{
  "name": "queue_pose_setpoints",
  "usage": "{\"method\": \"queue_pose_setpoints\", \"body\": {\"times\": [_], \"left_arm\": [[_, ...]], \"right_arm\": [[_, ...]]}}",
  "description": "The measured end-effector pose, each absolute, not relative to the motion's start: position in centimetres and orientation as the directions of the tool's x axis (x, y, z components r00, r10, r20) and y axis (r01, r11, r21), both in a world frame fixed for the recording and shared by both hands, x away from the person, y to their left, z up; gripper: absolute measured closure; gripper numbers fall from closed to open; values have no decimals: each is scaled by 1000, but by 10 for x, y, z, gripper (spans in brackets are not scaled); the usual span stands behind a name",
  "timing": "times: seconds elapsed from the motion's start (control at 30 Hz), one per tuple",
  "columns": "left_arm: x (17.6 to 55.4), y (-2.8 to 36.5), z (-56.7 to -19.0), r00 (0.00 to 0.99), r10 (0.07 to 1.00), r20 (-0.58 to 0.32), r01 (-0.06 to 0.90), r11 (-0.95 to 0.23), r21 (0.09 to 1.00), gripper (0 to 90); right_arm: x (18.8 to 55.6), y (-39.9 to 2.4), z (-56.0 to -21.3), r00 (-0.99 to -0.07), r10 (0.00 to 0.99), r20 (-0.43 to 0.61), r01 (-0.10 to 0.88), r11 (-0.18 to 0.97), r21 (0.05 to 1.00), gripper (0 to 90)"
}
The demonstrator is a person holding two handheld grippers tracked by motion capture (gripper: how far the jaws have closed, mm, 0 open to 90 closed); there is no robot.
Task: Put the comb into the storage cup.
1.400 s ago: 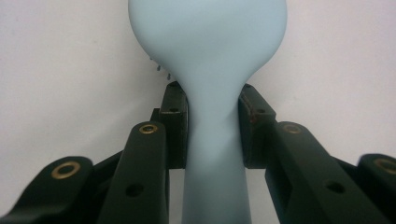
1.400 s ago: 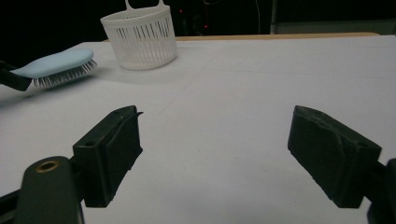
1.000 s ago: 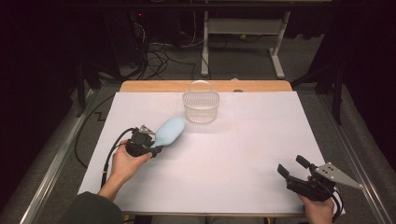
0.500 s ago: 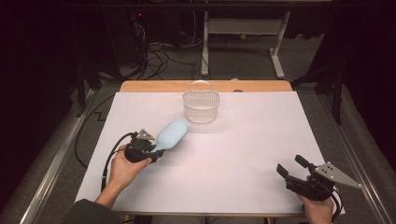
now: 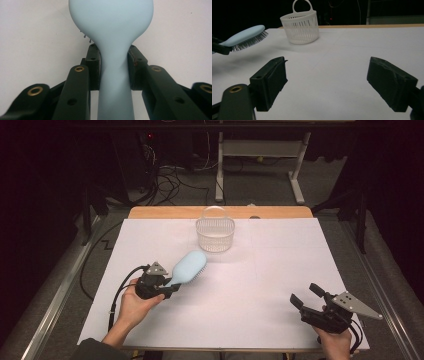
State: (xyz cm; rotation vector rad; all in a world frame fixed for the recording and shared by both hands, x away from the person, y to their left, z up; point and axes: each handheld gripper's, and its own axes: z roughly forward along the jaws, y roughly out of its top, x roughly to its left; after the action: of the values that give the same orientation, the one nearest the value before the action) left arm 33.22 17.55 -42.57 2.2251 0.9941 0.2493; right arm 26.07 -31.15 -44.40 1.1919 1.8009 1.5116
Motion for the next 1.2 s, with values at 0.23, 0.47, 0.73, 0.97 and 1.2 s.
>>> {"method": "queue_pose_setpoints", "body": {"times": [0.23,0.47,0.73,0.97,1.2], "left_arm": [[325,170,-424,706,701,-96,568,-481,667,686],[321,165,-423,723,684,-98,549,-482,683,686],[319,157,-424,742,662,-105,535,-491,688,686],[315,146,-424,763,638,-105,514,-500,697,686],[312,133,-424,786,606,-124,498,-502,707,686]], "right_arm": [[264,-288,-440,-547,827,132,292,40,956,163],[269,-274,-437,-594,791,148,301,48,952,166],[274,-252,-435,-641,751,159,311,64,948,166],[276,-239,-436,-665,728,167,319,75,945,166],[278,-230,-438,-687,706,173,329,89,940,164]]}}
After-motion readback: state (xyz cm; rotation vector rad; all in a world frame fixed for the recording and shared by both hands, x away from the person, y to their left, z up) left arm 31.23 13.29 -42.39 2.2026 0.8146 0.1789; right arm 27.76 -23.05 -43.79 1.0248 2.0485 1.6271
